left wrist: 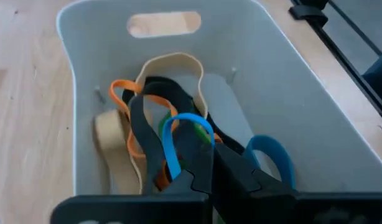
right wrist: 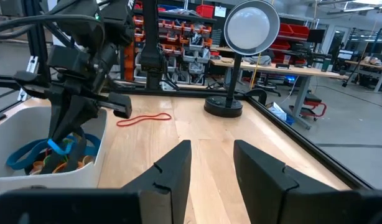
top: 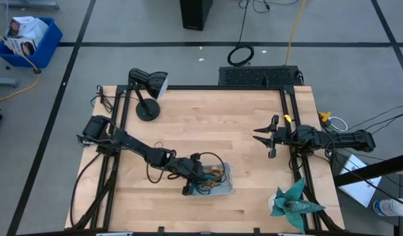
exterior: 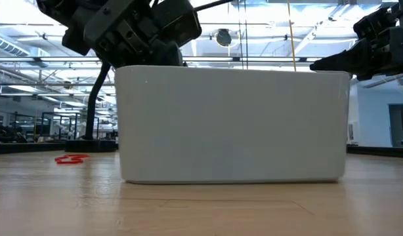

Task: Pick and place rubber bands into bin
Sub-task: Put the blue rubber band into the gray bin, then put the red rubber band into the gray bin

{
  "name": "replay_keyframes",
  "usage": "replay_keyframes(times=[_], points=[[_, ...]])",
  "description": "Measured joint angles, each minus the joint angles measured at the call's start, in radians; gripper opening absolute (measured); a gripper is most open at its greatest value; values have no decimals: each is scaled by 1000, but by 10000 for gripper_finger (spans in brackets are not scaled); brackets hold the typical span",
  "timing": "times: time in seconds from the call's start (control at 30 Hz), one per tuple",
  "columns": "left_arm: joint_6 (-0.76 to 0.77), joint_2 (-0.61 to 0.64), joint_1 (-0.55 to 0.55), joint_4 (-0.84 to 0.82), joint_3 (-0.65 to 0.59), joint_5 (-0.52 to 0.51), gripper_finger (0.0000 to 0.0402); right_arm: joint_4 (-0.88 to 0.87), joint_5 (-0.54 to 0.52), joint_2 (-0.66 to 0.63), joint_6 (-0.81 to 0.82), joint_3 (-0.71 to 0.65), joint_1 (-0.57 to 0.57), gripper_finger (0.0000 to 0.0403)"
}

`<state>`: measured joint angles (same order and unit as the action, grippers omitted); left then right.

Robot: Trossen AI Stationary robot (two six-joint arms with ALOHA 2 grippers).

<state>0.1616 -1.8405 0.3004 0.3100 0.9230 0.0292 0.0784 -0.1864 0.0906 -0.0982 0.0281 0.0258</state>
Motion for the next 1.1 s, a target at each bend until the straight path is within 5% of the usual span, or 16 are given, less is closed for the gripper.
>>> replay_keyframes(times=[0.4, 1.1], points=[[3, -1, 0, 0, 0, -3, 7, 0, 0, 0, 0, 0, 0, 116], [5, -1, 0, 1, 0, -4, 141, 0, 0, 0, 0, 0, 0, 116]])
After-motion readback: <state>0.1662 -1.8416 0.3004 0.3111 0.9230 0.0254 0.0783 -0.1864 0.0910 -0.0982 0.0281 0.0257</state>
